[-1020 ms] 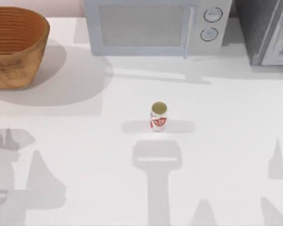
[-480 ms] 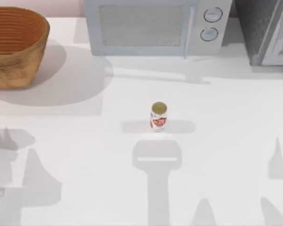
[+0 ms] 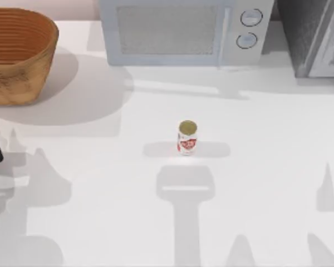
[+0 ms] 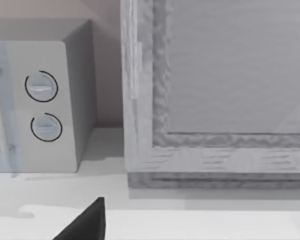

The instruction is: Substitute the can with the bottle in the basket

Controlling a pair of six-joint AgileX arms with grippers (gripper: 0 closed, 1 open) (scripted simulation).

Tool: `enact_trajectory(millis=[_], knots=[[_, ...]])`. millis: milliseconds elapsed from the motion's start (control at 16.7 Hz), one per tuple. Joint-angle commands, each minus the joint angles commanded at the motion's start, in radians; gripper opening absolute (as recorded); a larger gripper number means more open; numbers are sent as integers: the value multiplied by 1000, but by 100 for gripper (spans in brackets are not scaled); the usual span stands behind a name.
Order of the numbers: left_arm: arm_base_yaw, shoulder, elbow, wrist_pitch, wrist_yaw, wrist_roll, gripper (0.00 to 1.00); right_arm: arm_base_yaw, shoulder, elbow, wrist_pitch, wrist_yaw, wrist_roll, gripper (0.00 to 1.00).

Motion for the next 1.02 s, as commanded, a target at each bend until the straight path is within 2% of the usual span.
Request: enact_trajectory(millis=[240, 1020], knots=[[-2, 4, 5, 0, -2, -1, 100, 0, 0, 0, 0, 0, 0, 100], [-2, 4, 5, 0, -2, -1, 2, 0, 0, 0, 0, 0, 0, 100]])
